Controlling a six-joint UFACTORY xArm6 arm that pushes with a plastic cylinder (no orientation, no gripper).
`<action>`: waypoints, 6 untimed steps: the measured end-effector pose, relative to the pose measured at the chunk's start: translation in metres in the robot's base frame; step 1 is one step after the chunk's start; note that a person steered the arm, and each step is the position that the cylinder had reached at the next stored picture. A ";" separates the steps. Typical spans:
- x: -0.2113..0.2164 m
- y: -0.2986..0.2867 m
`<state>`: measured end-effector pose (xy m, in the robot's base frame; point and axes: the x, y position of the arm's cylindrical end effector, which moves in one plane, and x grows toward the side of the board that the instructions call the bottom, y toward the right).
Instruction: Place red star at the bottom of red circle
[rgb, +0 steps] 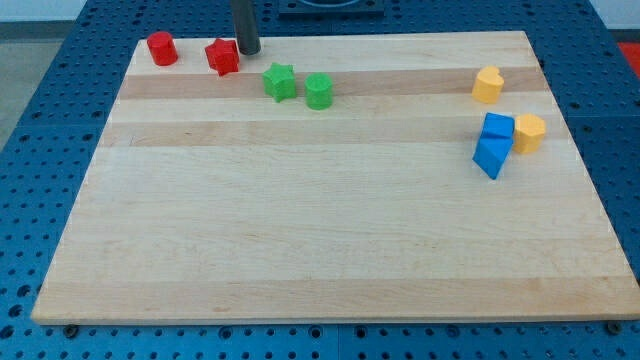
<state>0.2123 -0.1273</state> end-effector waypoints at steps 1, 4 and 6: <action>0.015 -0.022; 0.065 -0.015; 0.068 -0.051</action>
<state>0.2807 -0.1785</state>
